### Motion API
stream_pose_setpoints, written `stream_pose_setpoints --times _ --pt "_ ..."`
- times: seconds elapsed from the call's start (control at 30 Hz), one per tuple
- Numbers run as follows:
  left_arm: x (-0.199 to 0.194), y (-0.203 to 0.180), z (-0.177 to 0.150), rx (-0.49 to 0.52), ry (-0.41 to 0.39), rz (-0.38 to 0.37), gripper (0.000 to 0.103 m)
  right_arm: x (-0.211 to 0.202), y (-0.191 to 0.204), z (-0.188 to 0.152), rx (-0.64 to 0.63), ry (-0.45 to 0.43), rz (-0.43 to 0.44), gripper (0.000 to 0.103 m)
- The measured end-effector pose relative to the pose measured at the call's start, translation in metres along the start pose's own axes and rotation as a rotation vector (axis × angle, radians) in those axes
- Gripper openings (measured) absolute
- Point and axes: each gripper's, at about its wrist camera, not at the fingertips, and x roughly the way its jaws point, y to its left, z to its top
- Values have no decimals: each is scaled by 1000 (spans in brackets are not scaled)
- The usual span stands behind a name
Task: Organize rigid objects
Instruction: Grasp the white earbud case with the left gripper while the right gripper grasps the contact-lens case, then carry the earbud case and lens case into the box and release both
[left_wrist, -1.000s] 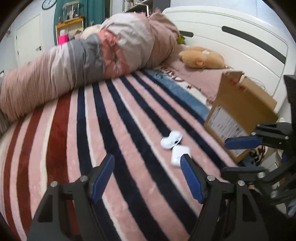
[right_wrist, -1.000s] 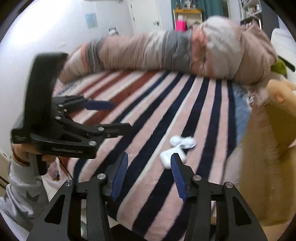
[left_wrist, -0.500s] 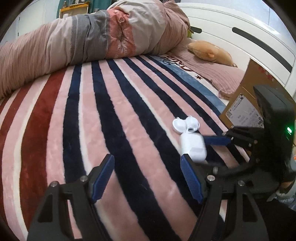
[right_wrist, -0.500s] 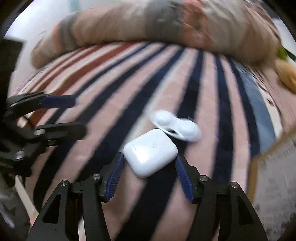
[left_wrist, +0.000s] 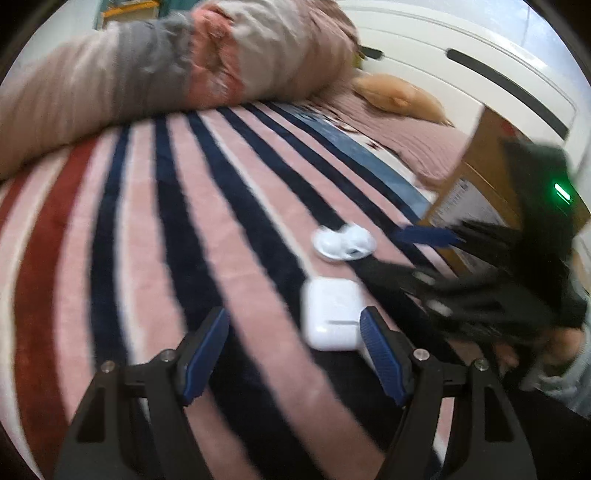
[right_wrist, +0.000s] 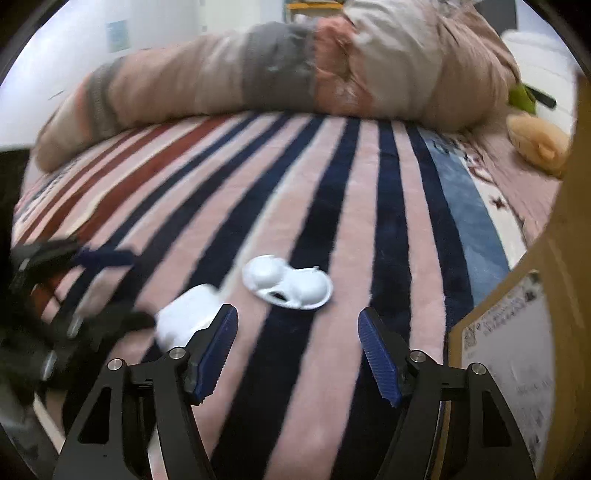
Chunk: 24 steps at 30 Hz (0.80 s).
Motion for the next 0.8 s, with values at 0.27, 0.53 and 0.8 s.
stream_pose_setpoints --times 0.27,0.53,0.8 --pt "27 -25 0 74 30 61 60 29 -5 17 47 -2 97 65" --pt "15 -14 -7 46 19 87 40 29 1 21 9 -2 80 56" --pt "-31 -4 -8 13 -24 166 40 -20 28 18 -67 -65 123 56"
